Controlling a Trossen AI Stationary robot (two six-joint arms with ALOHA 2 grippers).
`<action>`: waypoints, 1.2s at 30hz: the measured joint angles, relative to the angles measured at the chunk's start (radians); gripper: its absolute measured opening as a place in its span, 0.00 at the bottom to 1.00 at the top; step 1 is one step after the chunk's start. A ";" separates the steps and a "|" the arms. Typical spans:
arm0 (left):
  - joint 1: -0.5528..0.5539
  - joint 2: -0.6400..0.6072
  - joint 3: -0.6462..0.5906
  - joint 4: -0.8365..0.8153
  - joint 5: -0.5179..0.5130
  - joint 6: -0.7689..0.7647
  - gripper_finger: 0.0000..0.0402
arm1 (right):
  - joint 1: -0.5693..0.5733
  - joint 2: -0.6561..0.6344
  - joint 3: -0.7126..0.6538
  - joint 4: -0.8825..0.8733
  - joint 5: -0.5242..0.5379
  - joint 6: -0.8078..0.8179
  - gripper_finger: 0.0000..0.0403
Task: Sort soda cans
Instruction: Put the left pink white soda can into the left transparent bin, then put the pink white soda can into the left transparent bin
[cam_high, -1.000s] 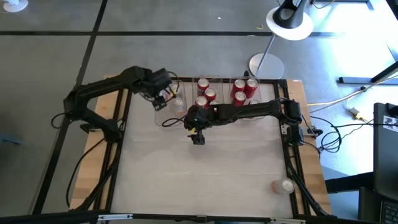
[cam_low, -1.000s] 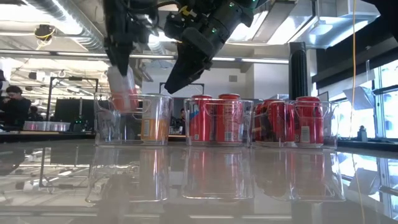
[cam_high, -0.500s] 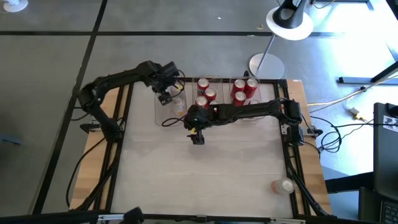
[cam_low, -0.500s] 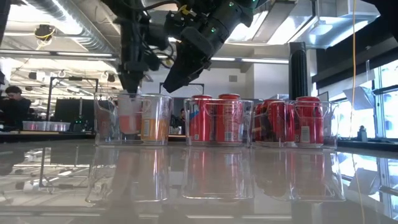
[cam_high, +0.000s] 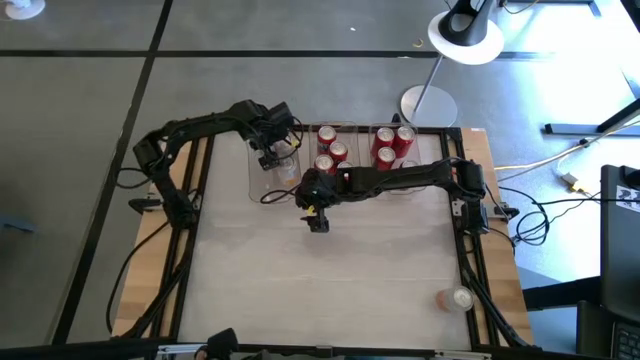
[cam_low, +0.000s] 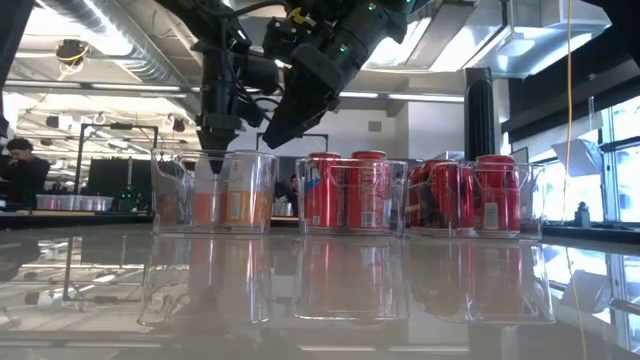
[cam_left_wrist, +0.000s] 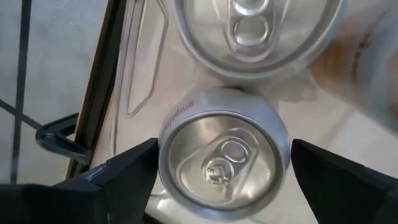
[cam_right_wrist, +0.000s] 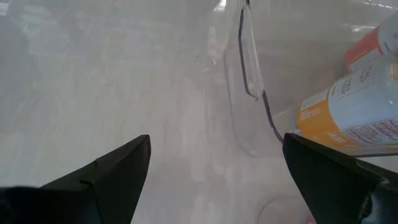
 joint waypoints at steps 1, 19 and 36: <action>0.000 -0.003 0.004 -0.008 -0.002 0.007 0.86 | 0.000 0.000 0.000 0.000 0.000 -0.002 0.91; -0.072 -0.410 0.016 0.060 -0.010 -0.090 0.86 | 0.021 -0.215 0.001 -0.409 -0.007 -0.040 0.91; -0.199 -0.587 -0.189 0.221 -0.007 -0.258 0.86 | 0.164 -0.330 -0.008 -0.957 -0.129 0.501 0.91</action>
